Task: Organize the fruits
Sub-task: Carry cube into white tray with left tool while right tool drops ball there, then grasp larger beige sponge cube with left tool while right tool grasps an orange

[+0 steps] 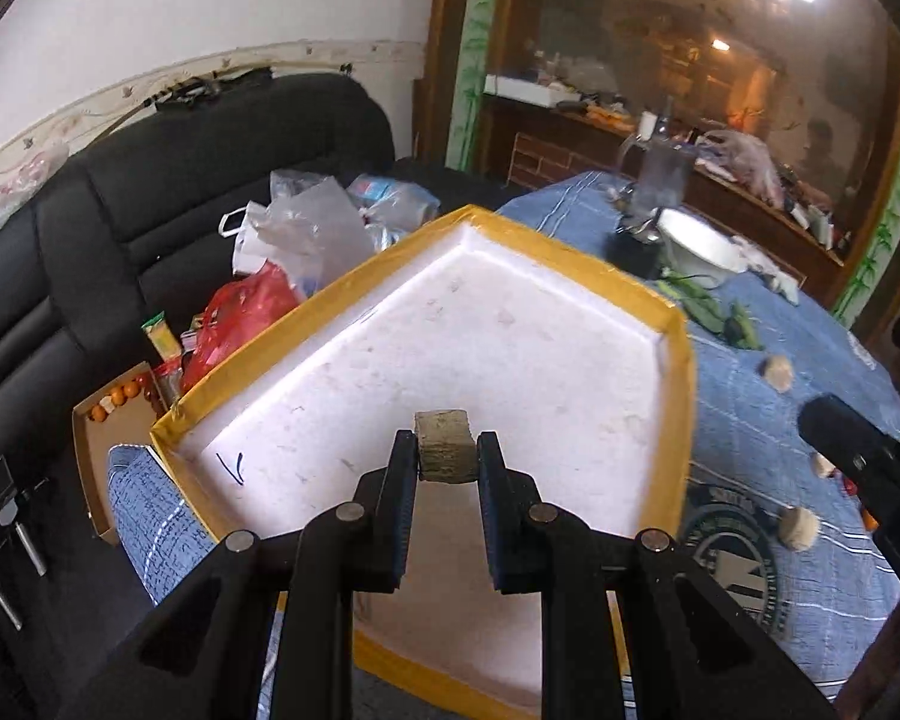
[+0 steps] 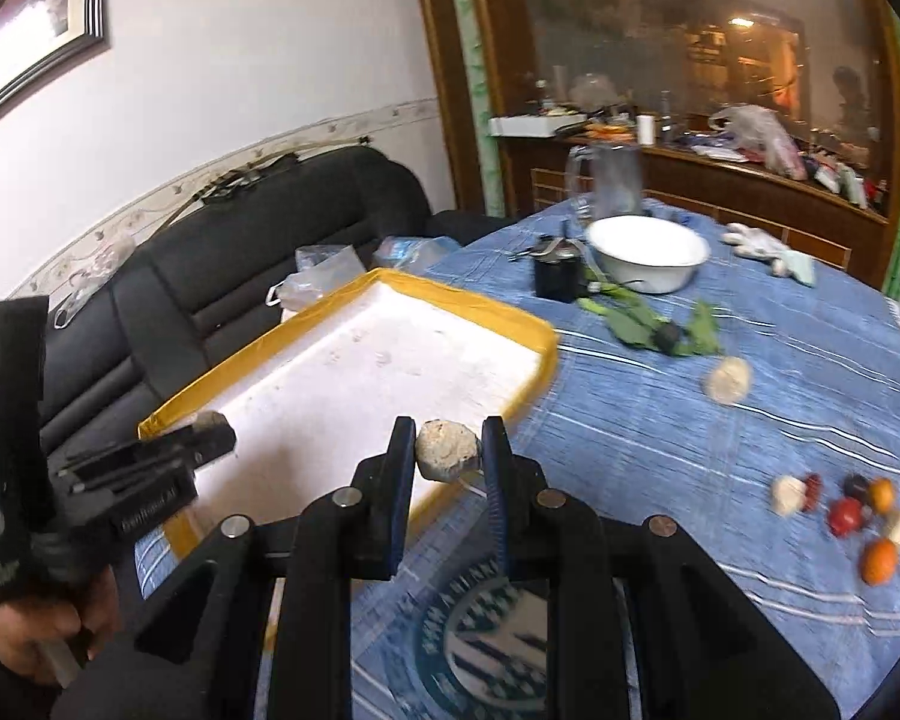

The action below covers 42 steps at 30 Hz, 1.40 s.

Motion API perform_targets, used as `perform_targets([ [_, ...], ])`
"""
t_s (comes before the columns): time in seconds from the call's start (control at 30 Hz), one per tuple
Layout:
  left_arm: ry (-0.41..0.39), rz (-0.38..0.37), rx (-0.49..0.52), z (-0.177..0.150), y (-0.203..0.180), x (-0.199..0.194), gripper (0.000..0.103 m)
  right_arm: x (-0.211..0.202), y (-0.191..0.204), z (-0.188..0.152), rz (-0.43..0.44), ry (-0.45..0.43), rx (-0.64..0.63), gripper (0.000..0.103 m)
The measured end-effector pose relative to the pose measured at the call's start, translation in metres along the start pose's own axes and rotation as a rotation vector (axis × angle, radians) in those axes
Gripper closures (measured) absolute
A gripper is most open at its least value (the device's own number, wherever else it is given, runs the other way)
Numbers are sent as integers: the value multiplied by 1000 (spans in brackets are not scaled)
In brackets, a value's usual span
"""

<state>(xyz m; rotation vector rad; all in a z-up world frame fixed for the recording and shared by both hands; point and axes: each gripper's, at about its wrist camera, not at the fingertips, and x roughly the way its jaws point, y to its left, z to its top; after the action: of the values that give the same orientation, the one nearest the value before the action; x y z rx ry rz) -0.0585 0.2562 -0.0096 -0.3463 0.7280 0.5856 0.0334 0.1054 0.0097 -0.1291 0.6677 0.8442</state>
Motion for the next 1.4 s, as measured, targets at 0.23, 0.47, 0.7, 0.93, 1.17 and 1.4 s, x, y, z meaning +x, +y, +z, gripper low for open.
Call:
perform_targets([
  [0.23, 31, 53, -14, 4, 12, 18, 85, 62, 17, 4, 28, 83, -29, 79],
  [0.47, 56, 118, -22, 8, 21, 34, 84, 94, 24, 8, 39, 120, -41, 78],
  [0.7, 50, 142, -31, 9, 26, 31, 84, 109, 21, 4, 33, 162, -33, 75],
  [0.93, 22, 170, -71, 8, 33, 19, 40, 77, 9, 6, 14, 92, -15, 32],
  [1.17, -44, 112, -86, 6, 7, -7, 23, 1, -34, -15, -58, 16, 30, 25],
  [1.4, -44, -59, 63, -11, -74, -20, 21, -84, -125, -64, -239, -15, 170, 20],
])
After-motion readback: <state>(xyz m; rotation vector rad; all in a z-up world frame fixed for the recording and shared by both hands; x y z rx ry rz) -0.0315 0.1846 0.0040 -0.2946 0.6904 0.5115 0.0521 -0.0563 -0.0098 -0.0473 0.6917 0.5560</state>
